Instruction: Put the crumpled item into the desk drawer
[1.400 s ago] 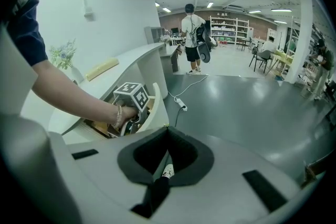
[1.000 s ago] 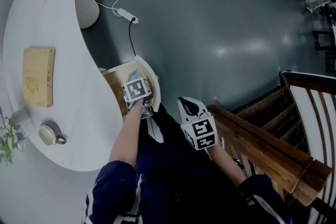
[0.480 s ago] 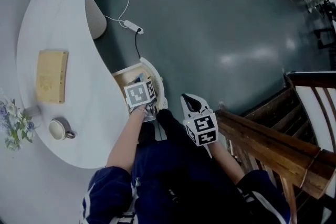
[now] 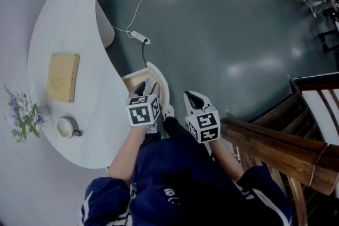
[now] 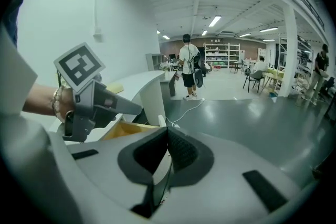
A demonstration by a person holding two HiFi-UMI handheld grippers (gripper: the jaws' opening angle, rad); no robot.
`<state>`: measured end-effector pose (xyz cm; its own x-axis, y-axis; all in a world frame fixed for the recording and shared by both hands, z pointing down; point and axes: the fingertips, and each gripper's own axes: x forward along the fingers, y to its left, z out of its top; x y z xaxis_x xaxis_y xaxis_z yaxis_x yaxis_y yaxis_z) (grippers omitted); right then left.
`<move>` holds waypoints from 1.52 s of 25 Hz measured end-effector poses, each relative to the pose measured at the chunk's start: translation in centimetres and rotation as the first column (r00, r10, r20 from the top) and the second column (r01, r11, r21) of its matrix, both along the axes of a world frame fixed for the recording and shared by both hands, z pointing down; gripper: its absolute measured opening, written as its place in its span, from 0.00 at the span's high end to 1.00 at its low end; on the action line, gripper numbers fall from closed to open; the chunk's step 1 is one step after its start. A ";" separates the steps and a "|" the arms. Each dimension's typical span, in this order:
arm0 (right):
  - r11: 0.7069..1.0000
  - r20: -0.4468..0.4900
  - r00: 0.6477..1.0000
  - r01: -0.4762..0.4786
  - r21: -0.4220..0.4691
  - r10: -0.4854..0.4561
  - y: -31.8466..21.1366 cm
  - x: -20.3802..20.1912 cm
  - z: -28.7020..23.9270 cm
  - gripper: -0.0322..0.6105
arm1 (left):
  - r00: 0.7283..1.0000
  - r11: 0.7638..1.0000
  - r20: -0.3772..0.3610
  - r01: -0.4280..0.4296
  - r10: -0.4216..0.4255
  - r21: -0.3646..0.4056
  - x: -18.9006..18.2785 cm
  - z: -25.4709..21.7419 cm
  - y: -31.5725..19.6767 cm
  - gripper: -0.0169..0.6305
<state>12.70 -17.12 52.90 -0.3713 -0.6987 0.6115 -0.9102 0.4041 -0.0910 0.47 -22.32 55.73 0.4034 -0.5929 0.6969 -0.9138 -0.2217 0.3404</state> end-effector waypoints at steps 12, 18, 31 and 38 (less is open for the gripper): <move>0.995 0.007 0.998 0.060 0.084 -0.060 0.2 -3.2 -2.9 0.94 | 0.993 0.962 0.037 -0.116 0.110 0.248 -1.8 -7.2 4.7 0.67; 0.989 0.003 0.997 0.076 0.126 -0.077 0.3 -4.0 -4.2 0.94 | 0.997 0.947 0.001 -0.068 0.072 0.313 -3.4 -9.4 5.9 0.67; 0.981 0.011 0.996 0.087 0.176 -0.090 0.6 -5.6 -6.3 0.94 | 0.998 0.936 -0.061 0.026 -0.005 0.351 -5.4 -10.1 6.4 0.97; 0.984 0.053 0.997 0.041 0.174 -0.051 0.5 -5.7 -6.4 0.94 | 0.997 0.945 -0.071 0.010 0.014 0.327 -5.0 -9.7 6.6 0.97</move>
<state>7.00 -16.57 46.47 -0.4358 -0.7735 0.4602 -0.8858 0.4592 -0.0670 -4.58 -15.68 46.01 0.4466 -0.7821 0.4346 -0.8892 -0.3338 0.3130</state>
